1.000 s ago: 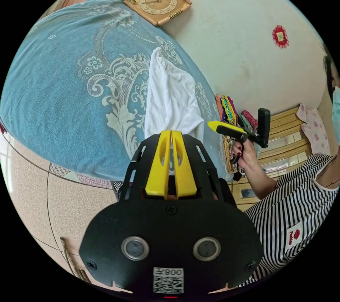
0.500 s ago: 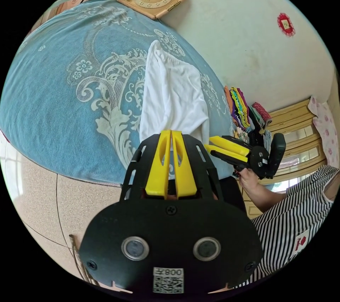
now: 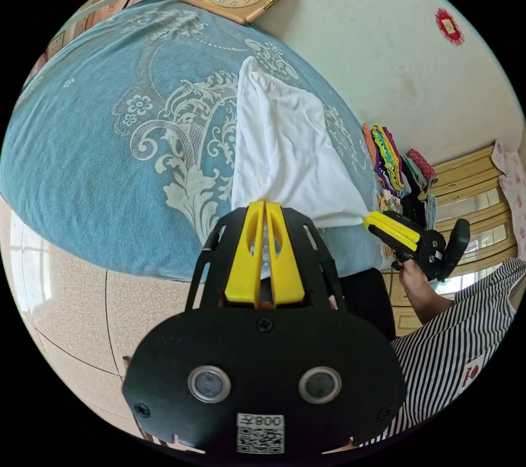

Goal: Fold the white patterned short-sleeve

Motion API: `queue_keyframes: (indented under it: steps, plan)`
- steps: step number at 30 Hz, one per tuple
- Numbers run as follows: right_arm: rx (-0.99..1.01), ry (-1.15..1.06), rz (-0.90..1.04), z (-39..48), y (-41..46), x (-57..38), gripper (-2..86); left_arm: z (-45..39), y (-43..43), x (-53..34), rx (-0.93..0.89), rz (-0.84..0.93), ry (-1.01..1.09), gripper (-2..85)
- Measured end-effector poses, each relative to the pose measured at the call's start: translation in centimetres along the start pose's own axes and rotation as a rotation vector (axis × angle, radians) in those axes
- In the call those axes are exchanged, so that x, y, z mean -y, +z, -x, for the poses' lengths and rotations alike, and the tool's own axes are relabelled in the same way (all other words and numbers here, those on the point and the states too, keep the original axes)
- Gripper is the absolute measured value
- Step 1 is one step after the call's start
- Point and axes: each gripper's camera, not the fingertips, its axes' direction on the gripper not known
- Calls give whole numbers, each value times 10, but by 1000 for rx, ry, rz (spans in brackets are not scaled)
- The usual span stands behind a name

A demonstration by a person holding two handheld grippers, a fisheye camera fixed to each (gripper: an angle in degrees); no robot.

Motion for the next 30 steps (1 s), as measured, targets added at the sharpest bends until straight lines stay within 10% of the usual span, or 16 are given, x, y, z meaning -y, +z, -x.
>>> queue_keyframes:
  steps: [30]
  plan:
    - [439, 202, 37, -83, 148, -109, 11, -90, -89, 93, 121, -17, 80, 1]
